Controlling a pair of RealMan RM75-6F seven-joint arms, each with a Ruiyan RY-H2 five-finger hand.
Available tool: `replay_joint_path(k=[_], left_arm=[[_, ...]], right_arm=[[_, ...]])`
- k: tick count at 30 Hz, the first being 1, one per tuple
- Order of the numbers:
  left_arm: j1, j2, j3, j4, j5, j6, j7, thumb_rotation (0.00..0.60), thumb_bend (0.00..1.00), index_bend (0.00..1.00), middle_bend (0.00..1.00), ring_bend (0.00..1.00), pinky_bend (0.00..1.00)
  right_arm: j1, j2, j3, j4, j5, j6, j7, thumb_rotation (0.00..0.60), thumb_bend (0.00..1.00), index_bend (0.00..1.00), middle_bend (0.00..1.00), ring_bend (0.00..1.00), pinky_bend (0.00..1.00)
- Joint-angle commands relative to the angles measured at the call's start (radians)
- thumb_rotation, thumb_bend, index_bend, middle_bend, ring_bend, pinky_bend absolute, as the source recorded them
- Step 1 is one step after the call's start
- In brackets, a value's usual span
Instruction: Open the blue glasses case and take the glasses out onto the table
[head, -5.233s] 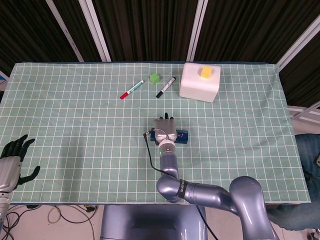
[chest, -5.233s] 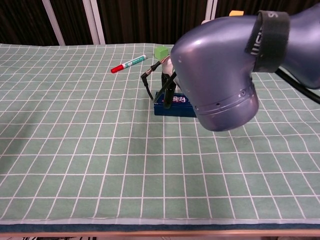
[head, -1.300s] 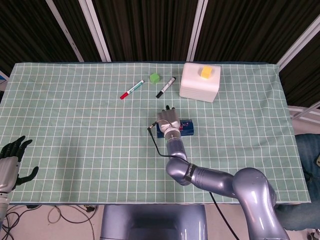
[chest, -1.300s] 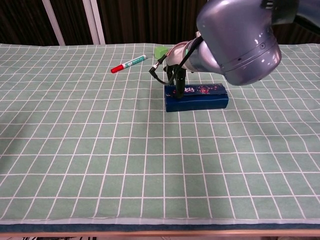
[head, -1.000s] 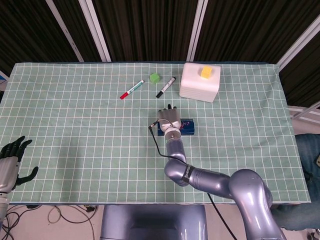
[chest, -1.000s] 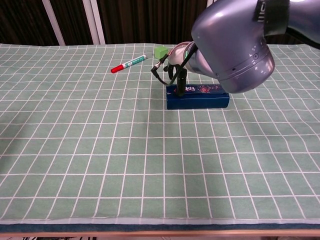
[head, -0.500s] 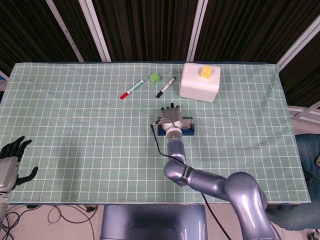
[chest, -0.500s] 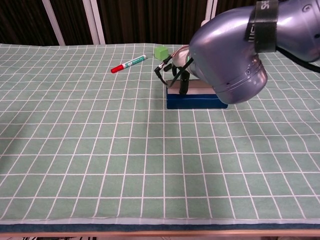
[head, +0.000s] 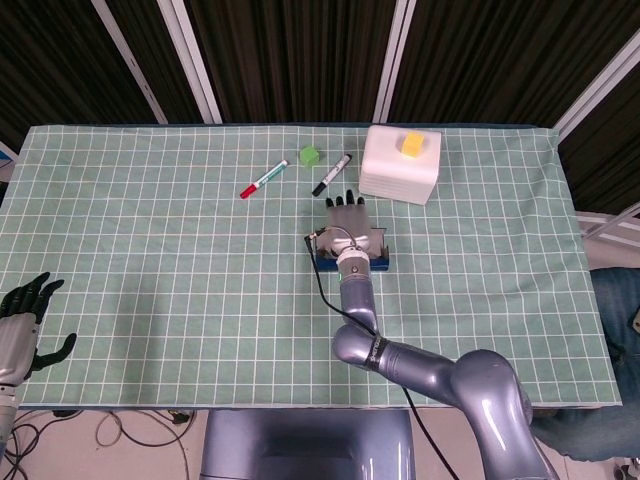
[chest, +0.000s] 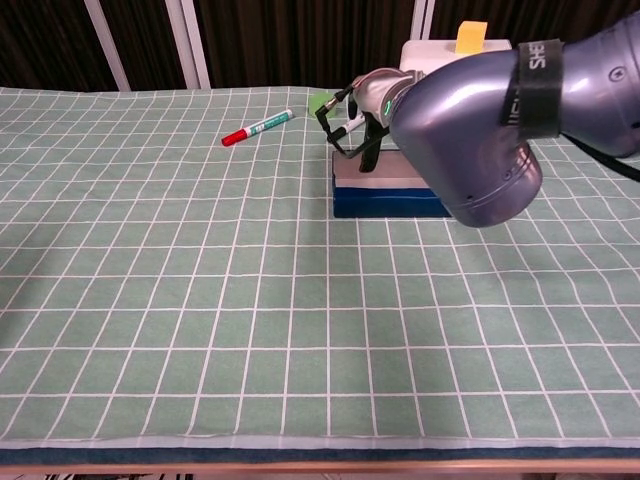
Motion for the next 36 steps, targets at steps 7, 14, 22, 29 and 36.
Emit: replay_joint_path(k=[7,14,22,29,36], left_arm=[[0.002,-0.002,0.000,0.001,0.003,0.006,0.002,0.600,0.31,0.10,0.00,0.00,0.00],[0.003,-0.003,0.000,0.001,0.002,0.009,0.004,0.600,0.31,0.10,0.00,0.00,0.00],[0.005,-0.003,0.002,0.002,0.009,0.013,0.006,0.600,0.31,0.10,0.00,0.00,0.00],[0.004,-0.003,0.003,0.002,0.011,0.010,0.005,0.600,0.31,0.10,0.00,0.00,0.00],[0.004,-0.001,0.002,0.002,0.010,0.009,0.001,0.600,0.31,0.10,0.00,0.00,0.00]], right_arm=[[-0.122,0.162,-0.007,-0.309,-0.058,0.107,0.018,0.600,0.29,0.18,0.20,0.08,0.19],[-0.177,0.229,-0.038,-0.446,-0.079,0.139,0.026,0.600,0.29,0.17,0.18,0.08,0.19],[-0.227,0.255,-0.082,-0.518,-0.104,0.146,0.056,0.600,0.29,0.17,0.17,0.07,0.19],[-0.244,0.256,-0.124,-0.540,-0.126,0.150,0.050,0.600,0.29,0.20,0.20,0.07,0.19],[-0.269,0.233,-0.163,-0.494,-0.183,0.138,0.083,0.600,0.29,0.24,0.20,0.07,0.19]])
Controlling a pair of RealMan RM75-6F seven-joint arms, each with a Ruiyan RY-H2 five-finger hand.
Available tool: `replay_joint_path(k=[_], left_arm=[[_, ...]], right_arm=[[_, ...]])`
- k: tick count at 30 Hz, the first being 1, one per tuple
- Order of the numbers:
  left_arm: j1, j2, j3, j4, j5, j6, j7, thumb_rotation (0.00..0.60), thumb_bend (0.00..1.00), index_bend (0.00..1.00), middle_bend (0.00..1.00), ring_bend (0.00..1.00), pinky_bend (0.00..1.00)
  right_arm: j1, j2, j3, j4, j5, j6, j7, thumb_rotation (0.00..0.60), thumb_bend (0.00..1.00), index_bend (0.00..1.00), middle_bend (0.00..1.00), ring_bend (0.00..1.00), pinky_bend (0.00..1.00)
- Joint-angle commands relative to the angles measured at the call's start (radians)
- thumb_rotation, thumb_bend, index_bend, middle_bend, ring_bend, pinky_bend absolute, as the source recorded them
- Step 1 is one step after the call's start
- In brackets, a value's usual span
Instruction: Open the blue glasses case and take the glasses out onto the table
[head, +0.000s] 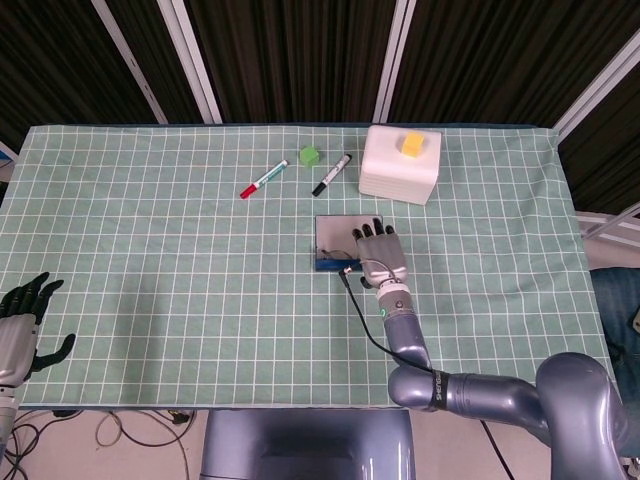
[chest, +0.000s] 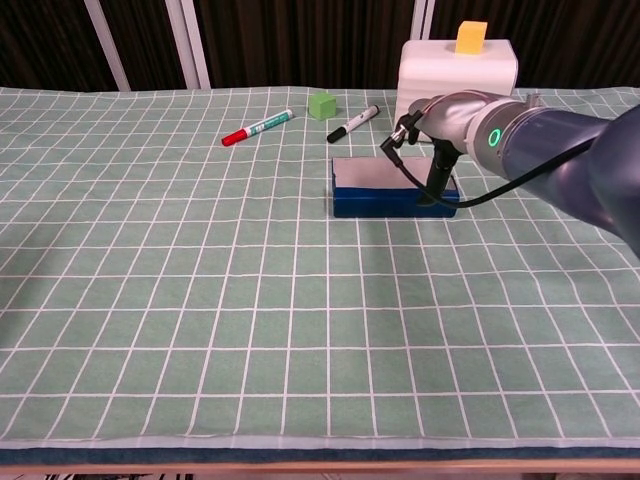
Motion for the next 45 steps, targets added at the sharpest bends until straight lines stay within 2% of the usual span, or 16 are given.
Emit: replay_joint_path(k=[1,7,15,28,35,45], left_arm=[[-0.001,0.000,0.000,0.001,-0.001,-0.003,0.002,0.600,0.31,0.10,0.00,0.00,0.00],[-0.002,0.000,-0.002,-0.003,-0.010,-0.006,0.007,0.600,0.31,0.10,0.00,0.00,0.00],[-0.002,0.000,-0.002,-0.004,-0.013,-0.006,0.009,0.600,0.31,0.10,0.00,0.00,0.00],[-0.003,-0.001,-0.004,-0.005,-0.018,-0.007,0.012,0.600,0.31,0.10,0.00,0.00,0.00],[-0.003,-0.002,-0.004,-0.006,-0.022,-0.007,0.017,0.600,0.31,0.10,0.00,0.00,0.00],[-0.003,-0.002,-0.006,-0.008,-0.028,-0.009,0.017,0.600,0.31,0.10,0.00,0.00,0.00]], right_arm=[[-0.024,-0.011,-0.019,0.031,-0.021,-0.024,0.038,0.600,0.29,0.25,0.20,0.07,0.19],[-0.043,-0.026,-0.036,0.077,-0.069,-0.065,0.083,0.600,0.32,0.34,0.21,0.07,0.19],[-0.054,-0.049,-0.040,0.116,-0.106,-0.085,0.112,0.600,0.32,0.39,0.21,0.07,0.19],[-0.069,-0.058,-0.033,0.145,-0.151,-0.067,0.113,0.600,0.33,0.37,0.21,0.07,0.19],[-0.093,-0.034,-0.025,0.140,-0.148,-0.118,0.154,0.600,0.35,0.44,0.21,0.07,0.19],[-0.107,-0.018,-0.040,0.114,-0.188,-0.143,0.178,0.600,0.35,0.47,0.21,0.07,0.19]])
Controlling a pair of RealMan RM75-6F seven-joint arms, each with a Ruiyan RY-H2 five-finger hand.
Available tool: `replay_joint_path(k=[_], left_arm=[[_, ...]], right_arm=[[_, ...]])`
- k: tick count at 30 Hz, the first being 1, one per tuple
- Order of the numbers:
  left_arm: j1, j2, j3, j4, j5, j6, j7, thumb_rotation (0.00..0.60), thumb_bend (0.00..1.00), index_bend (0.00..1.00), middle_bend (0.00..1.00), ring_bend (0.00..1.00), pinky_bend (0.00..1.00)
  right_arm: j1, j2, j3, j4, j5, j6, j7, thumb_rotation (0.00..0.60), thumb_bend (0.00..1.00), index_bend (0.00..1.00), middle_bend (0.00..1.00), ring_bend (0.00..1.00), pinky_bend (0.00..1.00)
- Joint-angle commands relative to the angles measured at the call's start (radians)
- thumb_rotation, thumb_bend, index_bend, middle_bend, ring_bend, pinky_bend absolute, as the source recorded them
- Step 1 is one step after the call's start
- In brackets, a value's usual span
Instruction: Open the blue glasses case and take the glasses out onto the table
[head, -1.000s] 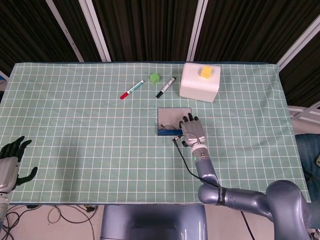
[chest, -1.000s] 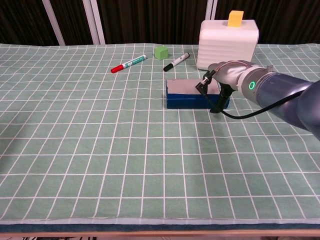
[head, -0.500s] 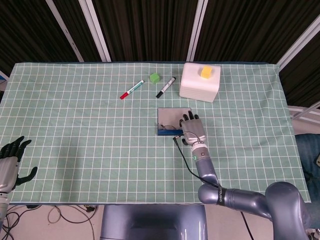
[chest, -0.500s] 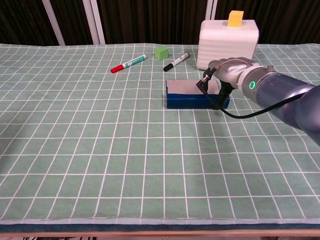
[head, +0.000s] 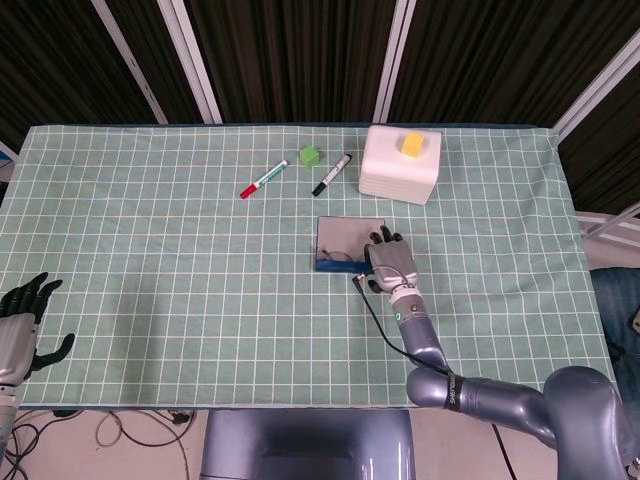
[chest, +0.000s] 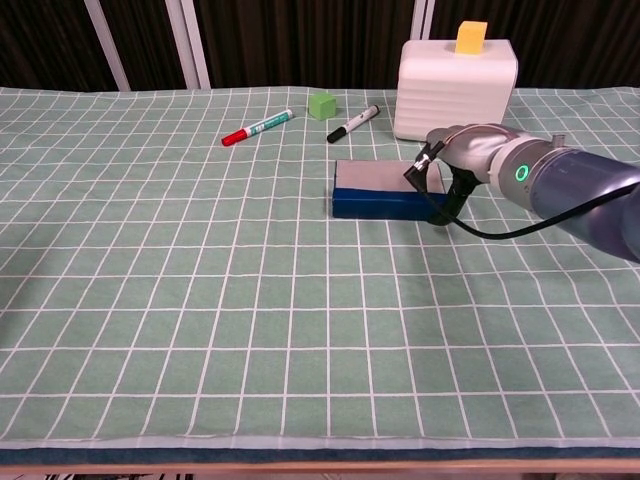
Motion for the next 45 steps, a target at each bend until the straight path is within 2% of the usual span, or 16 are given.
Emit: replay_joint_path(k=[1,14,33,45], left_arm=[[0.000,0.000,0.000,0.000,-0.001,-0.001,0.001,0.600,0.31,0.10,0.00,0.00,0.00],[-0.001,-0.001,-0.003,-0.004,-0.013,-0.001,0.008,0.600,0.31,0.11,0.00,0.00,0.00],[-0.002,-0.004,-0.006,-0.007,-0.024,-0.001,0.016,0.600,0.31,0.11,0.00,0.00,0.00],[-0.001,-0.003,-0.007,-0.009,-0.024,0.000,0.015,0.600,0.31,0.11,0.00,0.00,0.00]], right_arm=[[-0.003,0.002,-0.003,-0.009,-0.016,-0.002,0.009,0.600,0.35,0.47,0.21,0.07,0.19],[0.036,-0.060,0.035,0.063,-0.011,-0.021,0.008,0.600,0.36,0.46,0.20,0.07,0.19],[0.107,-0.154,0.088,0.110,-0.020,-0.038,0.008,0.600,0.37,0.46,0.19,0.07,0.19],[0.116,-0.161,0.079,0.081,-0.019,-0.043,-0.008,0.600,0.38,0.46,0.19,0.07,0.19]])
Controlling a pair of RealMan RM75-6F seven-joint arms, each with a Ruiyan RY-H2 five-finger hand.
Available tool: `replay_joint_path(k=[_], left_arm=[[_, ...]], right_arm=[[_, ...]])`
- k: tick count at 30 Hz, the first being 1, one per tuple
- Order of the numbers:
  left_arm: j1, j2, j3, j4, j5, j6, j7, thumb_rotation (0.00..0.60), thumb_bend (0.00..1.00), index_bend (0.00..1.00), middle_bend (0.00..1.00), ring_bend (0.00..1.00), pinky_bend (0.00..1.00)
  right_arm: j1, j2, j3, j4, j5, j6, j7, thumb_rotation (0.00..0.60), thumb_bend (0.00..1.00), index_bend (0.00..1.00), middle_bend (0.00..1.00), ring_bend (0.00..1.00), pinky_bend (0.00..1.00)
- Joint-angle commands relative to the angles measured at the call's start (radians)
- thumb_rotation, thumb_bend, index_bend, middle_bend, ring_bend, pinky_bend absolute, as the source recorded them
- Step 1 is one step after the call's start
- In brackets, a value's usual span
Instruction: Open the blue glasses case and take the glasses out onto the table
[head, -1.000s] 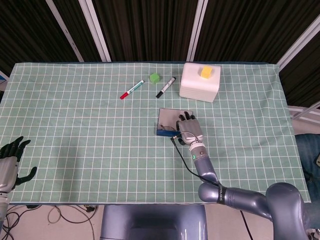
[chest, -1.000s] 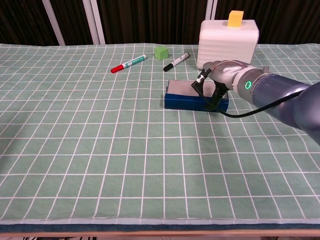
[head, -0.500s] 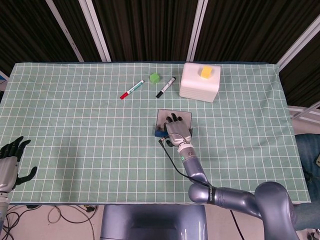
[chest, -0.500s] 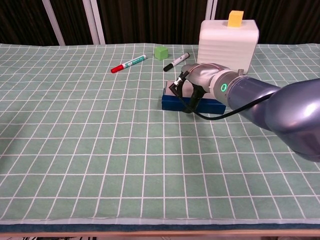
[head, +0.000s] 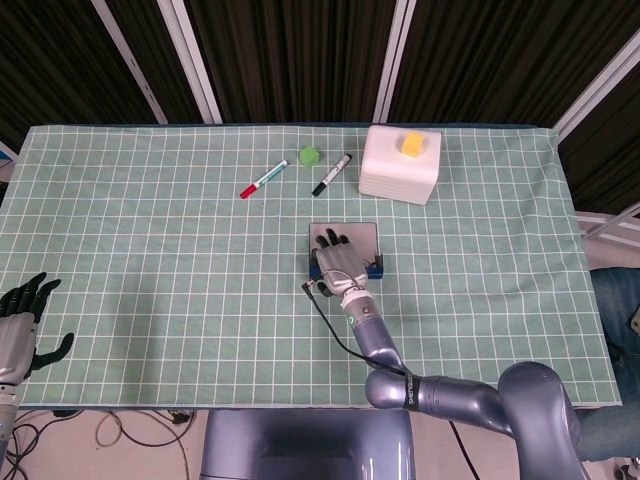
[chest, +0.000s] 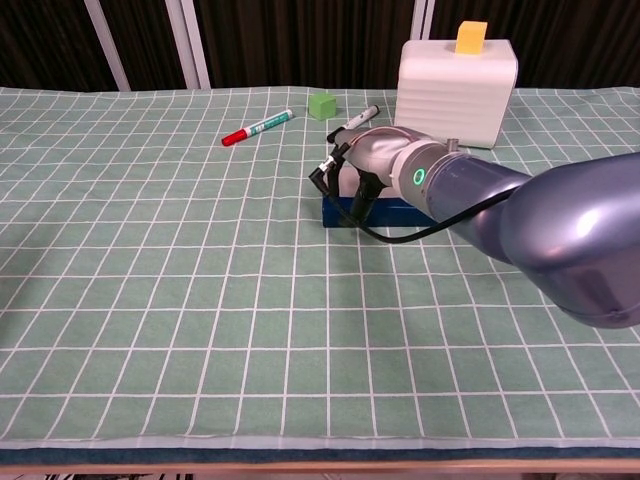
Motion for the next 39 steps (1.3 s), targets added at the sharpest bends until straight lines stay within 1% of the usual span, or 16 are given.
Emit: replay_joint_path(k=[1,6,12,18,22,34,36,39], left_arm=[[0.000,0.000,0.000,0.000,0.000,0.000,0.000,0.600,0.31,0.11,0.00,0.00,0.00],[-0.001,0.000,0.000,0.000,0.000,0.000,0.000,0.600,0.31,0.11,0.00,0.00,0.00],[0.000,-0.001,0.000,-0.001,0.001,0.001,0.001,0.600,0.31,0.11,0.00,0.00,0.00],[0.001,-0.001,-0.002,-0.002,-0.001,0.004,0.001,0.600,0.31,0.12,0.00,0.00,0.00],[0.001,-0.001,-0.002,-0.002,-0.001,0.006,0.002,0.600,0.31,0.12,0.00,0.00,0.00],[0.001,-0.002,-0.003,0.000,-0.001,0.006,-0.001,0.600,0.31,0.12,0.00,0.00,0.00],[0.001,-0.002,-0.003,-0.001,0.000,0.006,-0.002,0.600,0.31,0.12,0.00,0.00,0.00],[0.001,-0.002,-0.004,-0.002,-0.003,0.005,-0.002,0.600,0.31,0.12,0.00,0.00,0.00]], right_arm=[[-0.001,0.002,-0.006,-0.009,-0.002,0.001,-0.005,0.600,0.39,0.46,0.19,0.07,0.19],[-0.010,0.028,-0.027,-0.058,-0.001,0.016,-0.033,0.600,0.39,0.46,0.19,0.06,0.19],[-0.035,0.095,-0.048,-0.172,0.018,0.055,-0.070,0.600,0.39,0.46,0.18,0.04,0.19],[-0.055,0.146,-0.089,-0.261,0.020,0.063,-0.088,0.600,0.39,0.46,0.17,0.04,0.19],[-0.065,0.159,-0.108,-0.280,0.016,0.063,-0.082,0.600,0.39,0.46,0.17,0.04,0.19],[-0.082,0.197,-0.134,-0.311,-0.004,0.083,-0.076,0.600,0.40,0.46,0.17,0.03,0.19],[-0.087,0.214,-0.143,-0.326,0.001,0.085,-0.083,0.600,0.40,0.46,0.17,0.03,0.19],[-0.102,0.253,-0.163,-0.381,0.022,0.073,-0.083,0.600,0.40,0.46,0.16,0.03,0.19]])
